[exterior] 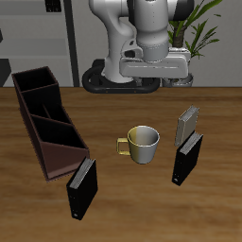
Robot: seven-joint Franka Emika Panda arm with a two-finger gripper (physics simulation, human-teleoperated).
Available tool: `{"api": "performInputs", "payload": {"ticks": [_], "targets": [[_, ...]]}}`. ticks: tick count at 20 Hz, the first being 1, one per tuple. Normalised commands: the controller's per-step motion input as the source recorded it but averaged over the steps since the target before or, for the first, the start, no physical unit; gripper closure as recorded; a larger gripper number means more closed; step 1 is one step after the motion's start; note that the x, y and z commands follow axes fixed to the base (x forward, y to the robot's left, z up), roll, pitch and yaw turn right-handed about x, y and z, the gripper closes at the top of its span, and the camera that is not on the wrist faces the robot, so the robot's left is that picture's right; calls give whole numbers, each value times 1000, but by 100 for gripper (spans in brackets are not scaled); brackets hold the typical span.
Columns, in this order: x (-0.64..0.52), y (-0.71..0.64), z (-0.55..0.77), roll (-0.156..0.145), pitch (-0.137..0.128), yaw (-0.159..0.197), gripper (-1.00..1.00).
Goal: Place the yellow book into the right desk caddy's back compartment
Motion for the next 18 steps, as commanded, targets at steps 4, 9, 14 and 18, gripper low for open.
{"api": "performInputs", "payload": {"ticks": [4, 9, 14, 18], "targets": [[-62, 306, -211, 42, 1, -35, -100], [-23, 323, -353, 23, 9, -16, -100], [-33, 174, -174, 2, -13, -24, -100], [-144, 166, -162, -58, -33, -78, -100]]}}
